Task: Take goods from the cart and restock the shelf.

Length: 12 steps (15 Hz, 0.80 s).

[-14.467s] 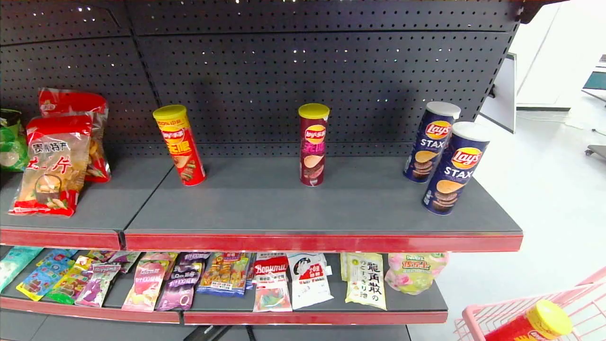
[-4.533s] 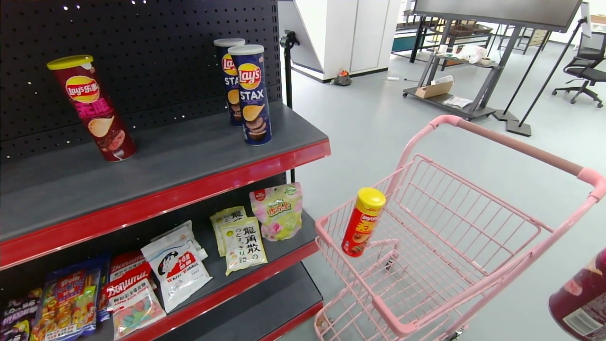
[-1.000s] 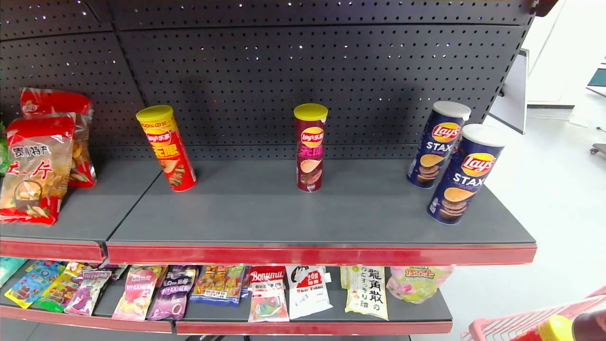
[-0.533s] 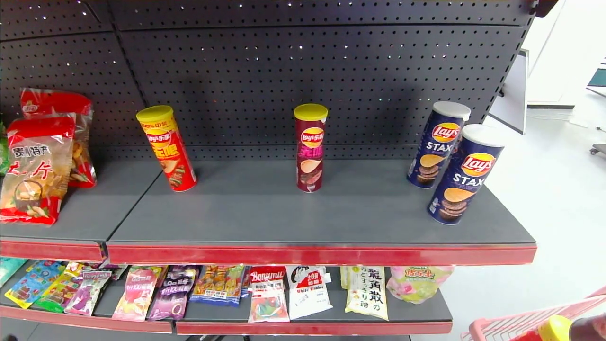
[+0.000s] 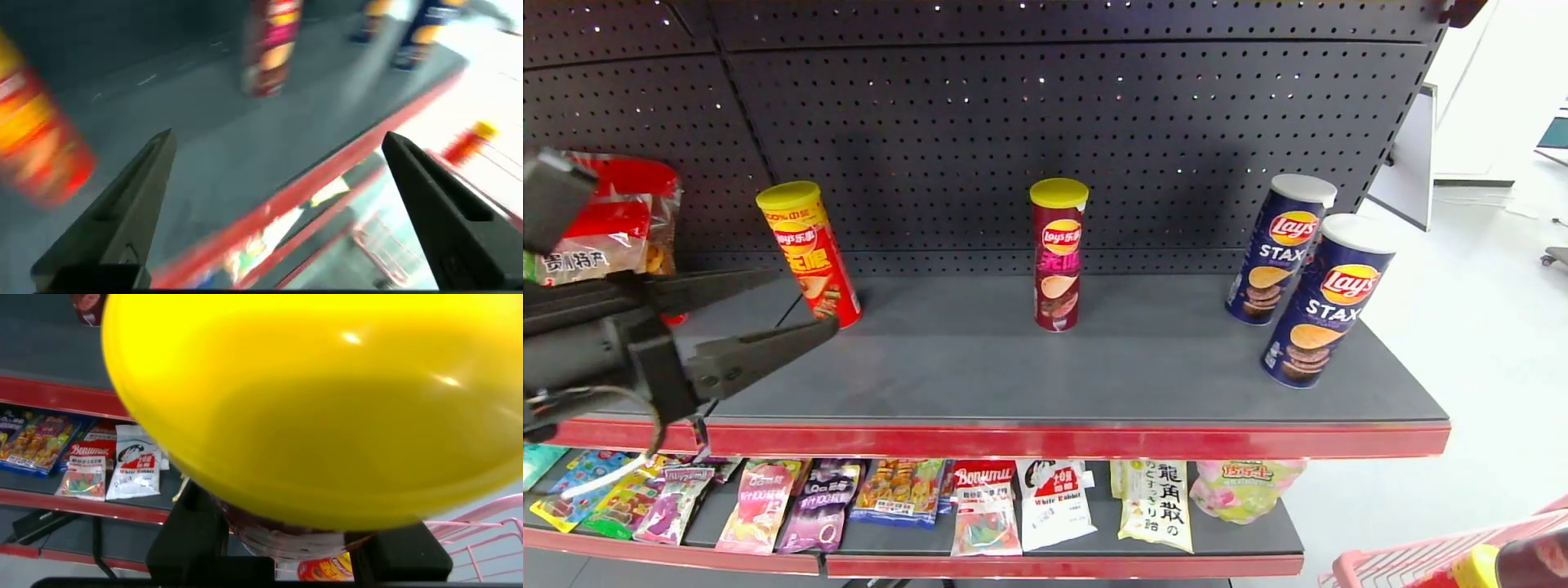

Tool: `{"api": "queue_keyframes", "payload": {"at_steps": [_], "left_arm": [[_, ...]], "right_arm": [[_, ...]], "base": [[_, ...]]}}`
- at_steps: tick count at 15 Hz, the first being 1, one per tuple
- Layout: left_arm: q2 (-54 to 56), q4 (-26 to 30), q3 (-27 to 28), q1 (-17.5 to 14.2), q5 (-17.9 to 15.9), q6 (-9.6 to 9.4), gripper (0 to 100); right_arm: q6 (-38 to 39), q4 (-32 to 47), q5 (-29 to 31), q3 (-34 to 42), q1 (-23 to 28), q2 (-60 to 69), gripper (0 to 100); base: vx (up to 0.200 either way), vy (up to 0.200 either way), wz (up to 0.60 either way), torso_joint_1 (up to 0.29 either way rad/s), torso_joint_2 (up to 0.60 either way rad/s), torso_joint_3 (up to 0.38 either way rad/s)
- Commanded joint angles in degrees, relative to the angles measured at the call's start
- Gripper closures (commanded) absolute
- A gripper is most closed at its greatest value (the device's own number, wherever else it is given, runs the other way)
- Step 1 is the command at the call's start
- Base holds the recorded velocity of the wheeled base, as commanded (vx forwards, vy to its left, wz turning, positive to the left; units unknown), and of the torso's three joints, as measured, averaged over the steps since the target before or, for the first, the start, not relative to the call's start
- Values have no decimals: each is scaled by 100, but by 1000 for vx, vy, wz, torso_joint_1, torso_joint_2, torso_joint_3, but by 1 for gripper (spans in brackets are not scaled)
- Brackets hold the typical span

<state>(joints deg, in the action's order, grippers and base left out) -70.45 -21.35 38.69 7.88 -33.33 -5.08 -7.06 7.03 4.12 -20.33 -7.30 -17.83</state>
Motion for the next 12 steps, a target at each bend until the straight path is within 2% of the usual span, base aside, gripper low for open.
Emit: {"api": "queue_keyframes", "payload": {"at_steps": [1, 5, 7, 10, 12], "left_arm": [[-1973, -968, 490, 381, -816, -248, 0], [-3300, -1829, 1483, 522, -1132, -291, 0], [-3651, -1864, 1808, 636, -1123, -309, 0], [-4302, -1864, 2441, 830, -1114, -678, 0], [-4680, -1847, 2977, 900, -1079, -687, 0]], "right_arm": [[-6, -18, -8, -14, 1, -220, 100], [11, -27, 1, -94, 1, -264, 100], [38, -27, 10, -94, 18, -238, 100], [47, -27, 27, -102, 36, -229, 100], [47, -18, 27, -102, 36, -238, 100]], "base": [[0, 0, 0, 0, 0, 0], [0, 0, 0, 0, 0, 0], [0, 0, 0, 0, 0, 0], [0, 0, 0, 0, 0, 0], [0, 0, 0, 0, 0, 0]]}}
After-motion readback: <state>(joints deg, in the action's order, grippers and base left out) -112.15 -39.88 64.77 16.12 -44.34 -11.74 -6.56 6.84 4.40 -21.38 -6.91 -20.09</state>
